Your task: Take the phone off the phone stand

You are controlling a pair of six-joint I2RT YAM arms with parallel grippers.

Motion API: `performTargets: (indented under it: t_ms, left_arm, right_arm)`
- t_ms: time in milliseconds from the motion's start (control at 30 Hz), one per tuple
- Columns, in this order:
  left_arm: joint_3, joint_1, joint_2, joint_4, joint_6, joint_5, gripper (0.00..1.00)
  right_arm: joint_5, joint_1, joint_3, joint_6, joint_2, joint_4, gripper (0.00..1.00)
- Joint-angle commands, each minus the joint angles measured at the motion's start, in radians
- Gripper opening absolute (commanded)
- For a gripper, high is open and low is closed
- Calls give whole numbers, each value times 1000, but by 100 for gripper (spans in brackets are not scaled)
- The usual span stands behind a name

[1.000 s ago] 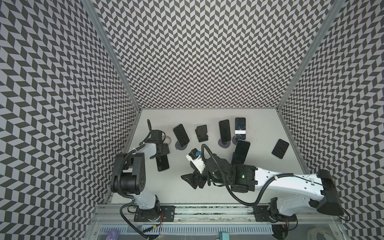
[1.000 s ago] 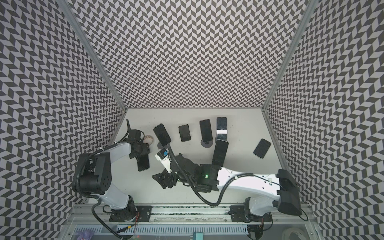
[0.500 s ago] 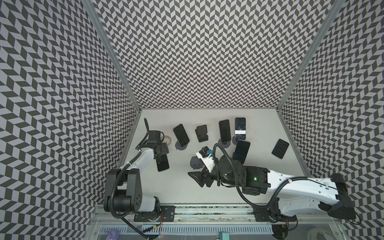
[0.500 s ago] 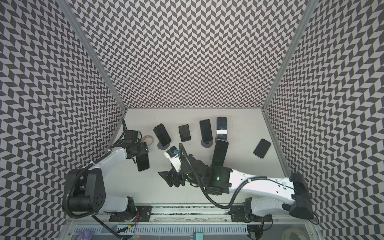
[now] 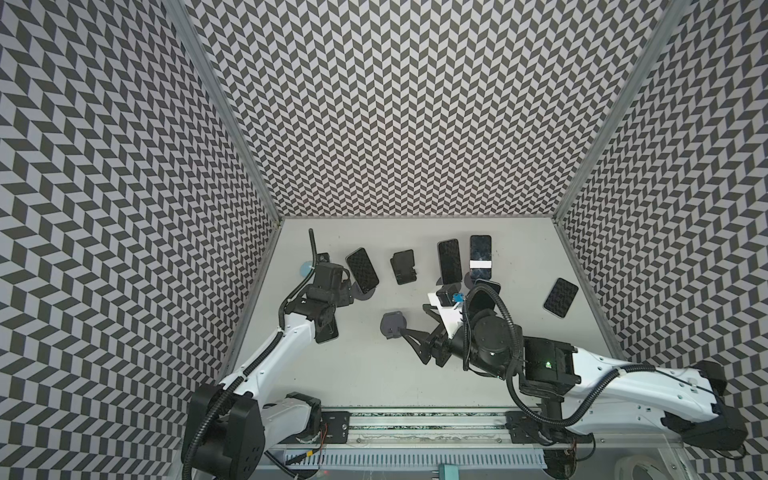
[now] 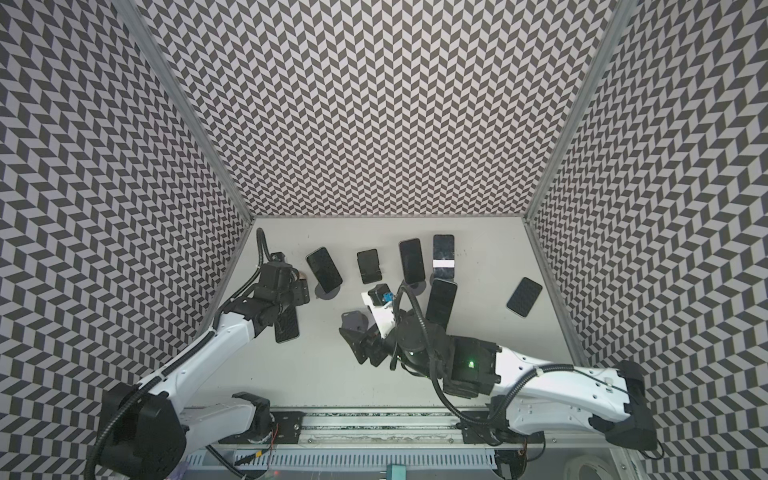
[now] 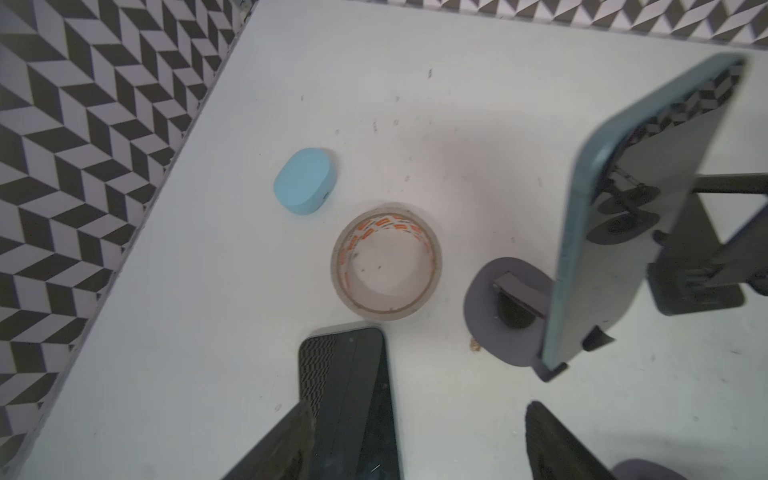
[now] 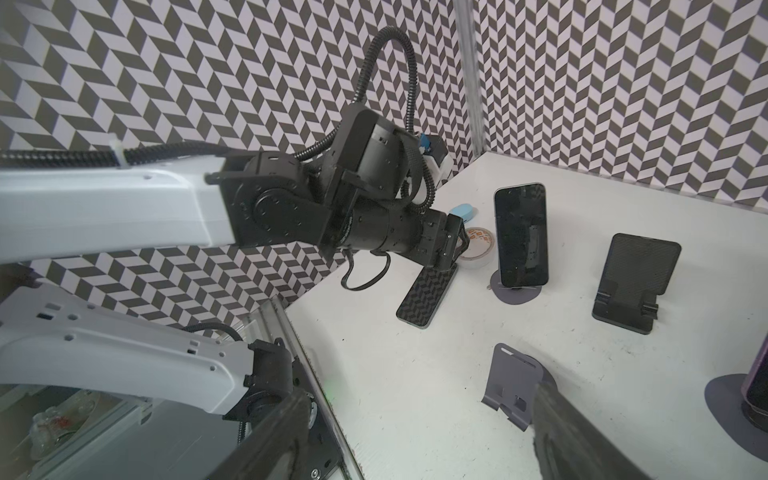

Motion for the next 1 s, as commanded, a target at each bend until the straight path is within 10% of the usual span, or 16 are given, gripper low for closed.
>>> performTargets:
  t_ms: [0,600,967]
  left_arm:
    - [-19,-141,-28,-12,-104,-97,80]
    - [147,-686,126,-263,-469,-368,80]
    - [176,-771,221,-335,-536,-381,91]
  right_arm:
    - [68,-5,-18,10,-42,37,82]
    - [203,-101,-136,111,-164,0,98]
    - [128,-184,-181,131,-193,40,100]
